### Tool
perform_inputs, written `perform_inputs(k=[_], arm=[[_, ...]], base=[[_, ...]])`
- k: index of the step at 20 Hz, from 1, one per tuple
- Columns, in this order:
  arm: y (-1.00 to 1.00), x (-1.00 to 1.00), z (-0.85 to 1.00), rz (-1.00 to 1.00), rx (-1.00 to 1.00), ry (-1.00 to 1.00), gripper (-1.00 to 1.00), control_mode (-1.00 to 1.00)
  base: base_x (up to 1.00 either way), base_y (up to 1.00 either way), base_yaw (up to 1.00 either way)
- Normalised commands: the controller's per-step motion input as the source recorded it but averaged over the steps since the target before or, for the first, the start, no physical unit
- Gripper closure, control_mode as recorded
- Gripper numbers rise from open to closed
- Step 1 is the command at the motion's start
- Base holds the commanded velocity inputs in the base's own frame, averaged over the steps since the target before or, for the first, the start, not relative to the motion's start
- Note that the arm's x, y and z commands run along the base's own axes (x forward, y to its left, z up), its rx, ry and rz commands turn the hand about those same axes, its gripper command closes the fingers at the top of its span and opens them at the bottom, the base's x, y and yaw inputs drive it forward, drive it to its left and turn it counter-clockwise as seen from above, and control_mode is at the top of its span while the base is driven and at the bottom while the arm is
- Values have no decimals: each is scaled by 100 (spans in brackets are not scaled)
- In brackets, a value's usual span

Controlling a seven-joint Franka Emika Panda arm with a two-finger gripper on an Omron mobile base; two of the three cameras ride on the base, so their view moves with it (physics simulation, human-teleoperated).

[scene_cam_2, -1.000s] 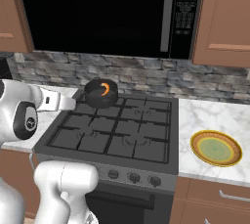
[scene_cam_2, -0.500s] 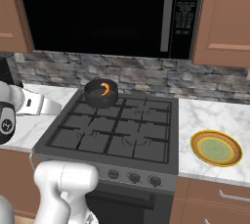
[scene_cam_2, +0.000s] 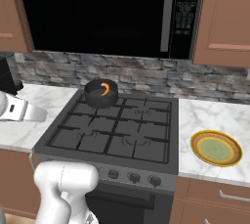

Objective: Retrieve the frozen meat and place it in the pot on a burner. Then turn the burner on.

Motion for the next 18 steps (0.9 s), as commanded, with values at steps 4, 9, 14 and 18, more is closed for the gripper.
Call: perform_inputs(k=[4,9,14,18], arm=[[19,-27,-58,2,7,-19,-100,-100],[7,-32,-64,4,6,-17,-100,-100],[1,-19,-37,2,2,-11,-100,-100],[0,0,0,0,0,-1,-100,-100]], base=[[0,0,0],[0,0,0],[0,0,0],[0,0,0]])
